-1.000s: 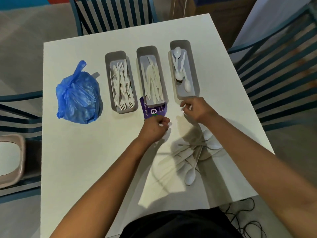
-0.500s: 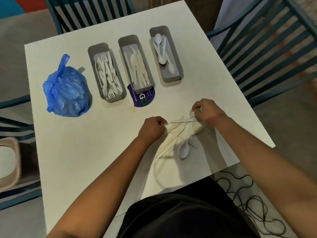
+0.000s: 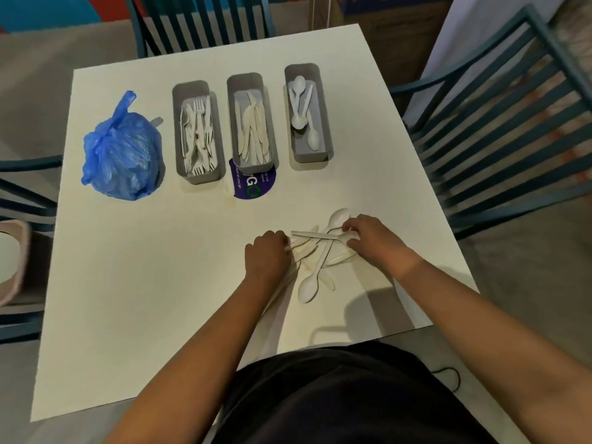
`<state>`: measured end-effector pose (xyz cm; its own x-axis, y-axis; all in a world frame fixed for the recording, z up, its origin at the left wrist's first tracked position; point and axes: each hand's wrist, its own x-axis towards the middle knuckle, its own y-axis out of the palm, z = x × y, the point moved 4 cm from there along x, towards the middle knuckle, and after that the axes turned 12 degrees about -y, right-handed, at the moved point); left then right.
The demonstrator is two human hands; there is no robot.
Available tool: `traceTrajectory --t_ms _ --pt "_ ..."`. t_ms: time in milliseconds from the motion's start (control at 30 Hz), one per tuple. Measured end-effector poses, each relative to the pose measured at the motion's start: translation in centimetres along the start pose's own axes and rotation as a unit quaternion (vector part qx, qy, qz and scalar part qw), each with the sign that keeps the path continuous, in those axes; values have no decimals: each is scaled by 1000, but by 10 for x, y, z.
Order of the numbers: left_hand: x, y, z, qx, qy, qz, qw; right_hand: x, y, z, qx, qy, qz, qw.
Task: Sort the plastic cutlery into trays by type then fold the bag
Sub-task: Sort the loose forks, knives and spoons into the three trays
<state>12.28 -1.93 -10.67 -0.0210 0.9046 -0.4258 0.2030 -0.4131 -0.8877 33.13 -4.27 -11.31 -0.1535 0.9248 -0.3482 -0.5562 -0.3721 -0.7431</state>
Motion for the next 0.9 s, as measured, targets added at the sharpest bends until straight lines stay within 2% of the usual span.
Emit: traceTrajectory --t_ms 233,367,533,633,733,833,900 --pt "-6 8 0 -8 -42 -36 998 7 -5 -1 12 -36 11 999" --pt "-10 5 2 -34 -56 -68 995 9 -13 -1 61 -51 20 997" --pt "-12 -2 0 -86 -41 -107 990 16 -32 2 136 -51 -19 989" --pt "-10 -6 0 -131 -48 -97 985 20 -44 10 176 -67 -36 981" --pt "-10 -8 2 -257 -85 -68 960 26 -52 15 201 -67 -51 976" --pt "-8 -14 2 -324 -121 -50 937 38 -58 19 157 -87 -81 980" --pt "-3 -19 0 -379 -149 -19 913 44 -60 22 178 -87 -108 974"
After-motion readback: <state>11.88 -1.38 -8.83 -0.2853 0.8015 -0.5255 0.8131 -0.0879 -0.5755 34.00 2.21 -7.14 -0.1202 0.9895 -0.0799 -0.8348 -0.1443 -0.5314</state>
